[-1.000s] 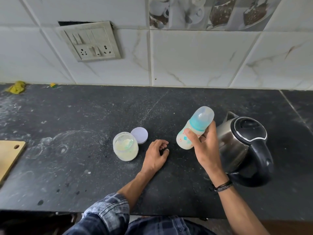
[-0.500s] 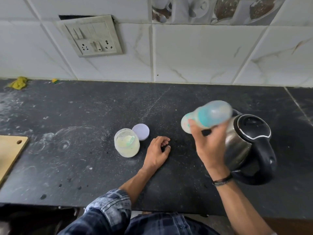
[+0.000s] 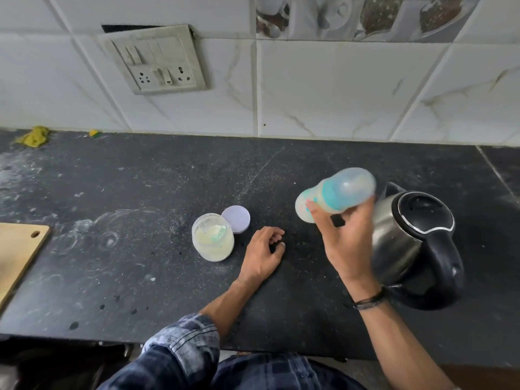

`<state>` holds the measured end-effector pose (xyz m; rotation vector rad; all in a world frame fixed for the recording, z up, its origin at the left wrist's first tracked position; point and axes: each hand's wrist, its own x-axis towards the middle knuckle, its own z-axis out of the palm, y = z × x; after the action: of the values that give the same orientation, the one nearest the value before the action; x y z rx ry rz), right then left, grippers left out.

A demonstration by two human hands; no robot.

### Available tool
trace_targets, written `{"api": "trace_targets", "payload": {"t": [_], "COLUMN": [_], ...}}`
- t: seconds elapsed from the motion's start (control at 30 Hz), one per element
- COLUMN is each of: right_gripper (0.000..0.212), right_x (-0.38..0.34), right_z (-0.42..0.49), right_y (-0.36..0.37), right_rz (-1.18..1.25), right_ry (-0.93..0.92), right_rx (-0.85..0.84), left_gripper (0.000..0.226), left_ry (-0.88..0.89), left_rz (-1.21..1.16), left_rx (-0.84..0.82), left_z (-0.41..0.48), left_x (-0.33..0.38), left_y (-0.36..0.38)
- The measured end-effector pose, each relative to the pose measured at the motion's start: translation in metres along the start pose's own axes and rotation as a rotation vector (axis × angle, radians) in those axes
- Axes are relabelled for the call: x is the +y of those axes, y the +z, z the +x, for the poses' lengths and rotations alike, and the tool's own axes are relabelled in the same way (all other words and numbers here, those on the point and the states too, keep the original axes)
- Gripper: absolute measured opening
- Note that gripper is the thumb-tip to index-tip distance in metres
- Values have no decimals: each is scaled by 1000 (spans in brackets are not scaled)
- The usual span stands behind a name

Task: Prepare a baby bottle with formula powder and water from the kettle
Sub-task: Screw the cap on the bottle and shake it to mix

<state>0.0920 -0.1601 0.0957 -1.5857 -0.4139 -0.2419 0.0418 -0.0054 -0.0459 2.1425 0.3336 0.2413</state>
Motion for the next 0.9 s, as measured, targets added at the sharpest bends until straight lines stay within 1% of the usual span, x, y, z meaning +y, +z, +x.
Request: {"api": "trace_targets", "payload": {"t": [0.07, 0.1, 0.17, 0.2, 0.27, 0.33, 0.4, 0.47, 0.57, 0.6, 0.67, 0.7, 0.73, 0.8, 0.83, 0.9], "right_gripper": [58, 58, 57, 57, 59, 60, 61, 63, 59, 59, 59, 60, 61, 63, 63, 60], "right_x": [4, 4, 4, 5, 8, 11, 8, 6, 6, 4, 2, 3, 3, 7, 9, 9], "right_z": [-1, -5, -8, -7, -5, -10, -15, -10, -6, -8, -11, -9, -6, -5, -8, -16], "right_y": [1, -1, -5, -5, -1, 0, -2, 0, 3, 1, -3, -3, -2, 0, -1, -5], "right_rz": [-28, -25, 13, 19, -26, -20, 22, 27, -1, 16, 56, 61, 40, -6, -7, 18], "right_ry": [89, 88, 20, 2, 53, 115, 56, 19, 117, 108, 23, 2, 21, 135, 157, 97], "right_rx": [-23, -3, 49, 46, -3, -11, 47, 48, -14, 10, 93, 97, 73, 9, 10, 70], "left_gripper": [24, 24, 24, 24, 25, 25, 25, 25, 25, 25, 25, 25, 25, 25, 25, 25], "left_ry": [-2, 0, 4, 6, 0, 0, 7, 12, 0, 3, 12, 13, 11, 6, 7, 16], "left_rz": [8, 6, -5, -3, 7, 7, -5, -4, 1, -3, -15, -13, -7, -1, -3, -17], "left_rx": [-10, -21, -26, -18, -13, -23, -33, -10, -9, -20, -29, -18, -10, -9, -15, -29], "left_z": [-3, -5, -3, 0, 1, -3, -4, 1, 0, -3, -3, 0, 2, 0, -2, -4], "left_x": [-2, -3, -2, -2, -3, -5, -5, -6, -8, -8, -8, -8, -9, -9, -10, -10], "left_y": [2, 3, 3, 2, 1, 5, 6, 4, 5, 7, 7, 5, 4, 6, 8, 10]}}
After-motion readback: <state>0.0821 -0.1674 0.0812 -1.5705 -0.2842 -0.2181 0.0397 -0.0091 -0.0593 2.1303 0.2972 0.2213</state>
